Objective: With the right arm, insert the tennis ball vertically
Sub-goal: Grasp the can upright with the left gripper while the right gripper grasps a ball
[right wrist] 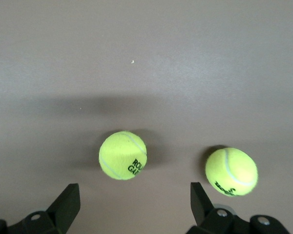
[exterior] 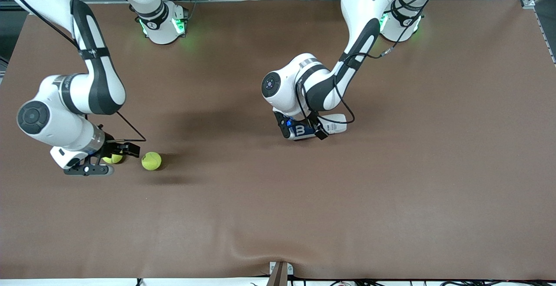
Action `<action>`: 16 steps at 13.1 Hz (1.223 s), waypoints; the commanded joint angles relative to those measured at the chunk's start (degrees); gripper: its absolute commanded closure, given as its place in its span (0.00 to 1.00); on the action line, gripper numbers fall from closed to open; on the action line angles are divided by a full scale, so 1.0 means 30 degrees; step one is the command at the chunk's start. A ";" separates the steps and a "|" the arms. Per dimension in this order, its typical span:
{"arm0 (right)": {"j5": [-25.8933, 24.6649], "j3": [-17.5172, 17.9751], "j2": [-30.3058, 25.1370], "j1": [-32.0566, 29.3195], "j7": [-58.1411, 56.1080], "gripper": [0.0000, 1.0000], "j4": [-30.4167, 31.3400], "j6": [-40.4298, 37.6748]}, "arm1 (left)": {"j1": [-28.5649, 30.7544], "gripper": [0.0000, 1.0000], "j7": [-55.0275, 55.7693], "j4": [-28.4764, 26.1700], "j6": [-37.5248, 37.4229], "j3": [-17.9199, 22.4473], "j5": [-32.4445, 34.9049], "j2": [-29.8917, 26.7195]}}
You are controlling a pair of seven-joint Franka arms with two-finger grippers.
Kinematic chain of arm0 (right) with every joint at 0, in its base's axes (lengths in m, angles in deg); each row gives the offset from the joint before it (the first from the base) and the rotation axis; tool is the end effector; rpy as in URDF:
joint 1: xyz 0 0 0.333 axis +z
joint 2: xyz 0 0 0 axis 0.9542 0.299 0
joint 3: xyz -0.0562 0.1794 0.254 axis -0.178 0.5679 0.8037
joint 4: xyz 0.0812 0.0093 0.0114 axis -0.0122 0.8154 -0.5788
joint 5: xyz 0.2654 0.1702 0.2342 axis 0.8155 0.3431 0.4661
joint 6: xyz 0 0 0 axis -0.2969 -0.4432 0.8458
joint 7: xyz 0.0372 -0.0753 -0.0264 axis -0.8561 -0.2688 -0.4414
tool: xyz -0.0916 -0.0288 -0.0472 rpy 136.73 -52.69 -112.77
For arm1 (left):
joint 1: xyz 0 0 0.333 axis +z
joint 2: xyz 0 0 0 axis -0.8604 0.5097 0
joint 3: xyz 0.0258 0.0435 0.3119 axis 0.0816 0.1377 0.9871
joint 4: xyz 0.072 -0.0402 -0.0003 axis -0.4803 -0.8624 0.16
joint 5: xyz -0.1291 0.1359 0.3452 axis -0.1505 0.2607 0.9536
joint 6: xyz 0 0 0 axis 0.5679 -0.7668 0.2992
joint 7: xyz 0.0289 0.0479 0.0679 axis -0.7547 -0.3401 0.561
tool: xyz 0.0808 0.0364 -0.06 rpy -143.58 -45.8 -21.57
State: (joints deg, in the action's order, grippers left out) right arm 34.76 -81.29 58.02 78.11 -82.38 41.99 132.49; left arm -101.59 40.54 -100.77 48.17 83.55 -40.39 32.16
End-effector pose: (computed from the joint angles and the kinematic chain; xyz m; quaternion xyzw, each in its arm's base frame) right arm 0.6311 0.0133 0.3152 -1.0000 0.0008 0.0075 0.0034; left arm 0.4861 -0.4639 0.2232 -0.8046 0.5399 0.1330 0.2084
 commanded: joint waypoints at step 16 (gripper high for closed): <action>0.1655 -0.0010 0.2032 0.0537 0.0211 0.00 0.1283 0.3342 | -0.0044 0.00 0.0238 0.0247 0.2732 0.0241 0.0555 0.1416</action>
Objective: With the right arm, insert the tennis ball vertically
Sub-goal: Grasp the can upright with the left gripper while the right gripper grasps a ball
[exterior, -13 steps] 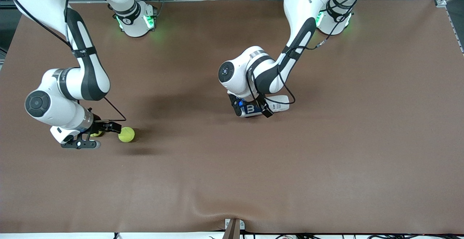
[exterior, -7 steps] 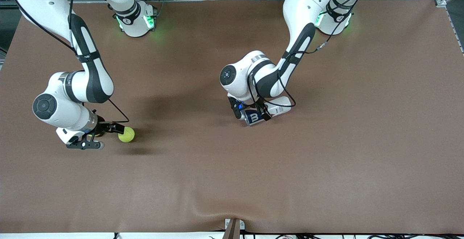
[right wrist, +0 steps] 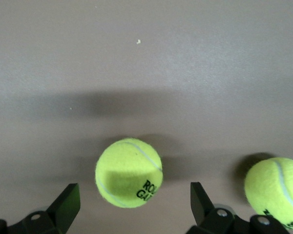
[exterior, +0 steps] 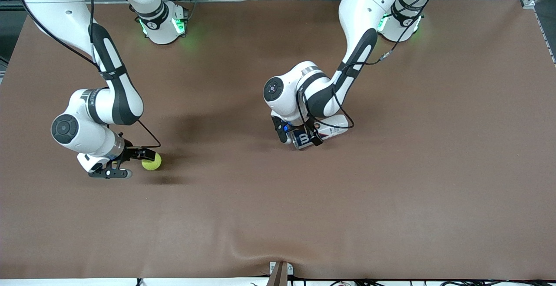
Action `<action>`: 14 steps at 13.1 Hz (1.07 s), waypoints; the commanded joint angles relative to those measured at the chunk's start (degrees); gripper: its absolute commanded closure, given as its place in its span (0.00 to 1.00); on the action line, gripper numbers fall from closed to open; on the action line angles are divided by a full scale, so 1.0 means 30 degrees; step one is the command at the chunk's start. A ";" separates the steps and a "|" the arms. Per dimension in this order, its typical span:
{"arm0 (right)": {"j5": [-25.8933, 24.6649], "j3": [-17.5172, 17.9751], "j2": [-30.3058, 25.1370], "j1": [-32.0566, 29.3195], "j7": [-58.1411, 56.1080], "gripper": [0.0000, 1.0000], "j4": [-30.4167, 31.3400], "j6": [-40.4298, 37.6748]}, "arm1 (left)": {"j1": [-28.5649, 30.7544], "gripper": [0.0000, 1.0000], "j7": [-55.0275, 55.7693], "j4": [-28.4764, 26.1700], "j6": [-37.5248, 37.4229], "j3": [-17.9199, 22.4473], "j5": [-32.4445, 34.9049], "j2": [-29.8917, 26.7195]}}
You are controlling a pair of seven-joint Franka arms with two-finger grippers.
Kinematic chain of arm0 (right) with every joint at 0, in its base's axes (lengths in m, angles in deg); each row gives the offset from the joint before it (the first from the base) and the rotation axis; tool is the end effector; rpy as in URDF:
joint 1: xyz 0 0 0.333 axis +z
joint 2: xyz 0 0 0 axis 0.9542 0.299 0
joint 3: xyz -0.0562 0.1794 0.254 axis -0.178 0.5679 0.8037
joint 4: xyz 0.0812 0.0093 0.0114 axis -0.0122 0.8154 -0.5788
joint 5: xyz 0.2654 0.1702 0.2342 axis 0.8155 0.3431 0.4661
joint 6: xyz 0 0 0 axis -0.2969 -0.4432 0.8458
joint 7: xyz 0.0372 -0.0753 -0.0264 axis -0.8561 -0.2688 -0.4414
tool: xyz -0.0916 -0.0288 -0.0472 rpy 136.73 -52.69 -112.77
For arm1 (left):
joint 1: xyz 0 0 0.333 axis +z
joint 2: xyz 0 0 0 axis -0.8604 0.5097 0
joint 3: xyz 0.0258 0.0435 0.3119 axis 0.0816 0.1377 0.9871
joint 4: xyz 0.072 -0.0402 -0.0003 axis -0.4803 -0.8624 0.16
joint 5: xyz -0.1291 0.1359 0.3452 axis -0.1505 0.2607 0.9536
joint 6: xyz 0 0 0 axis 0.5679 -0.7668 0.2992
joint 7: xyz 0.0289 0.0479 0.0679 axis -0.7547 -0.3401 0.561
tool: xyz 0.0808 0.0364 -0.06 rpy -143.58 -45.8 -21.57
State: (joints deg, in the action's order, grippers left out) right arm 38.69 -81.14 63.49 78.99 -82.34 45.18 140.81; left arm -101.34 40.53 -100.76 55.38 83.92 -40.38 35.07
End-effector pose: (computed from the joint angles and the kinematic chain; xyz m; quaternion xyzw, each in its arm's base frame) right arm 0.6243 0.0234 0.2442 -0.9995 0.0181 0.0102 0.0216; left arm 0.4931 -0.4700 0.1938 -0.8062 0.5512 0.1019 0.1891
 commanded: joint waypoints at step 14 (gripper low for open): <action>0.0346 -0.0033 0.1204 0.0448 0.0198 0.00 0.0573 0.2036 | -0.0097 0.17 0.0243 0.0214 0.0772 0.0176 0.0582 0.0503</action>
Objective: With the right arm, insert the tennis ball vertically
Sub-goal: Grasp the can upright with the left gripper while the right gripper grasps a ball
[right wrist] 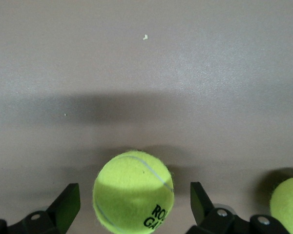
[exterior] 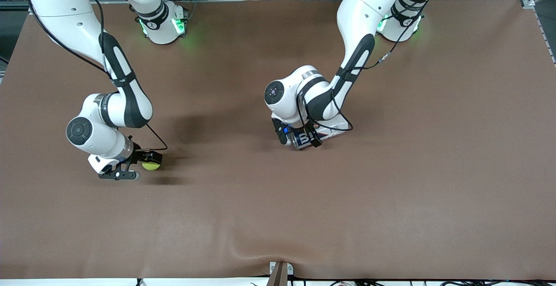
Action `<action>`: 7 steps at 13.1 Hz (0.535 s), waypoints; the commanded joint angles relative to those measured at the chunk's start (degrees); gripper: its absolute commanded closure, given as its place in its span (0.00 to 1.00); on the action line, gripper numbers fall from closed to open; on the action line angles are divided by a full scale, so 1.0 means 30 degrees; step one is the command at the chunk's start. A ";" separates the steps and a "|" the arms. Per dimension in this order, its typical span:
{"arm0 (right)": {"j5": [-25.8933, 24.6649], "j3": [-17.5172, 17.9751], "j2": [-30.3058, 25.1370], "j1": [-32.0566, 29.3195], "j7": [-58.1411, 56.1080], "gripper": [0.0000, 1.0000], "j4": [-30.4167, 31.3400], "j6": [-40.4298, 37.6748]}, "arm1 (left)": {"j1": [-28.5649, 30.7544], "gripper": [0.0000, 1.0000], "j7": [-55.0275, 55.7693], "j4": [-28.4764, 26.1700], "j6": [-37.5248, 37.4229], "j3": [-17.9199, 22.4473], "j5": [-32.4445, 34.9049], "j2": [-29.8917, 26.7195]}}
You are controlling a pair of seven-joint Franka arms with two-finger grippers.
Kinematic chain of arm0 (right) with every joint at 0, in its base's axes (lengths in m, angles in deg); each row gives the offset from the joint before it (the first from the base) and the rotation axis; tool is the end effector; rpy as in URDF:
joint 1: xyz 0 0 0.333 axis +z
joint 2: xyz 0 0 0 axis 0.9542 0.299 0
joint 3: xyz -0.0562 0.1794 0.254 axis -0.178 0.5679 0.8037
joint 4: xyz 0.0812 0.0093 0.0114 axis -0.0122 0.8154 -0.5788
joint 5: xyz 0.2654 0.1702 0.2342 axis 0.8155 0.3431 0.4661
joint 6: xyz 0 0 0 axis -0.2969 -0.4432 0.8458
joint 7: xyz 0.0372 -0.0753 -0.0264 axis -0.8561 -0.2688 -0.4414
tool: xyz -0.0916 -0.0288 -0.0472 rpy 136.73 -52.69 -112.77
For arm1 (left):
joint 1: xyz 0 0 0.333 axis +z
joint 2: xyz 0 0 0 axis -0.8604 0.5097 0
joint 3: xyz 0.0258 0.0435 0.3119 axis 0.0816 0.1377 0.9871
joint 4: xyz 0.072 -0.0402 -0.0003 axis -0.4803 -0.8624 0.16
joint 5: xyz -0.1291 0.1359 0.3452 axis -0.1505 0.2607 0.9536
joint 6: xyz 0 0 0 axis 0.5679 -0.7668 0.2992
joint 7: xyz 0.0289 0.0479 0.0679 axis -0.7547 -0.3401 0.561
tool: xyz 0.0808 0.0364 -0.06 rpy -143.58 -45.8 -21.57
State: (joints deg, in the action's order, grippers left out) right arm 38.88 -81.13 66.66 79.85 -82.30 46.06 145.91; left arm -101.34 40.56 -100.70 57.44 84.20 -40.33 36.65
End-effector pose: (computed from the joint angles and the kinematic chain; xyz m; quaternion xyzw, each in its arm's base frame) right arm 0.6225 0.0311 0.2113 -0.9997 0.0140 0.0009 0.0175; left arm 0.4942 -0.4696 0.1770 -0.8056 0.5540 0.0986 0.1855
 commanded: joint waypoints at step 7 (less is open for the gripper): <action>0.0284 -0.0035 0.0207 0.0249 0.0183 0.34 0.0370 0.0394 | -0.0187 0.24 0.0116 0.0429 -0.0966 0.0112 0.0533 -0.0580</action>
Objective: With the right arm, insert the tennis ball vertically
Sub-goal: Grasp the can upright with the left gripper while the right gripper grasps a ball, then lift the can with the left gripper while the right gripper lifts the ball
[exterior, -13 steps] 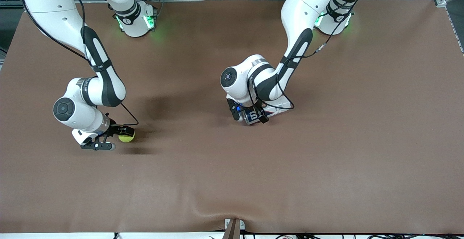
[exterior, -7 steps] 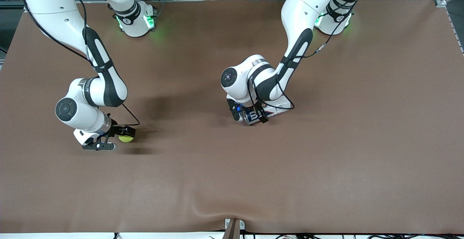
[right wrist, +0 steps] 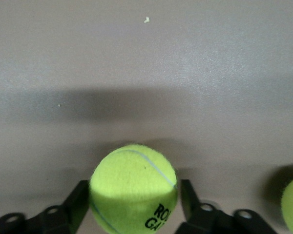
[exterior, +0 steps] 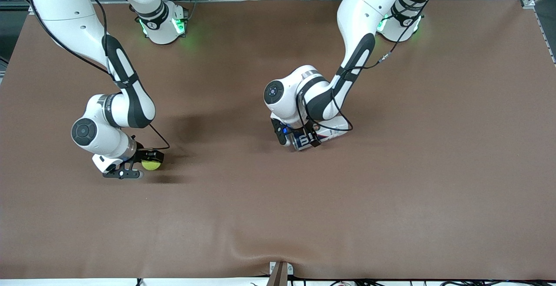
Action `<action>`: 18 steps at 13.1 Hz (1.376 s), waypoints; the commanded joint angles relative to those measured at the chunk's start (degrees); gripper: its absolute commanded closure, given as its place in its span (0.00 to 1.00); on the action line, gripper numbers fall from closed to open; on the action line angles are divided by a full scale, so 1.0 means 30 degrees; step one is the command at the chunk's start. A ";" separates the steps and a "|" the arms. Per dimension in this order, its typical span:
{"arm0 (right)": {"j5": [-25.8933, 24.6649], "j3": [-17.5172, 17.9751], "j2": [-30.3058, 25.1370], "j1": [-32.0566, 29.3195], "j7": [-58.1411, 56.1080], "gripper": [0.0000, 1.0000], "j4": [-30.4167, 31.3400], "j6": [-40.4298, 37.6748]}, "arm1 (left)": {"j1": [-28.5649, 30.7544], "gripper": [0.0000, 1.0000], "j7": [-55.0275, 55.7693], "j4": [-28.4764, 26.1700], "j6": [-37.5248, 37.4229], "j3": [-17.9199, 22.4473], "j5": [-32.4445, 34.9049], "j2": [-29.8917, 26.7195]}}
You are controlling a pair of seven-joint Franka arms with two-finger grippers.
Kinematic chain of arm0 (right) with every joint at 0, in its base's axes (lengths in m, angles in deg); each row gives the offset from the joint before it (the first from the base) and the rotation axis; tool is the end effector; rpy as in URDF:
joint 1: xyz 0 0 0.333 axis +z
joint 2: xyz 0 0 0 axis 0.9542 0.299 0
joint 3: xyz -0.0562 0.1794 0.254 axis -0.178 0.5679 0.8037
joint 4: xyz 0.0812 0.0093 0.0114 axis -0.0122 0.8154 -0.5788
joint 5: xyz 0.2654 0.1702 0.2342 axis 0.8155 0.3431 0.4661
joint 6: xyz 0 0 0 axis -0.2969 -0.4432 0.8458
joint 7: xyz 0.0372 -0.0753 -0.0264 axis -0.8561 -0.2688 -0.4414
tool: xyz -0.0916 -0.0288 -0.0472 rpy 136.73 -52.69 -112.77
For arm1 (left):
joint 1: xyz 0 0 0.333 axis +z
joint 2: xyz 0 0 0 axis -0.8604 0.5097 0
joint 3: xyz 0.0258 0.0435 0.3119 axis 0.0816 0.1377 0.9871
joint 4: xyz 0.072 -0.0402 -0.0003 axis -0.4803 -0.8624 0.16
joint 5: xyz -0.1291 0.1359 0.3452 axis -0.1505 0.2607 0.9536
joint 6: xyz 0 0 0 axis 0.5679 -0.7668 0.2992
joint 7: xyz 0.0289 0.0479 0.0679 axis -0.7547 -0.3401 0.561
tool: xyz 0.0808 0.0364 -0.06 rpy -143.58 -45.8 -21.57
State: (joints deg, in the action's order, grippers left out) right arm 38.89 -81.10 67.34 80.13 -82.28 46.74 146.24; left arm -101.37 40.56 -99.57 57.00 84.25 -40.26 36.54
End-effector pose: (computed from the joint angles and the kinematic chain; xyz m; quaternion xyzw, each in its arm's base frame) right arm 0.6172 0.0337 0.1999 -0.9997 0.0121 0.0099 0.0163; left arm 0.4989 -0.4728 0.1859 -0.8075 0.5523 0.0915 0.1859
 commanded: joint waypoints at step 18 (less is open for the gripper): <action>-0.2736 0.0012 -0.2979 0.0741 0.3157 0.48 -0.6565 -1.1582 | 0.0235 0.24 0.2279 0.1137 0.3910 0.0008 -0.4703 -0.3882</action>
State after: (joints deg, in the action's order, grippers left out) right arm 33.65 -81.11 58.13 80.65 -77.98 29.53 113.44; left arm -100.93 44.82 -95.48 64.21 84.18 -52.59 25.96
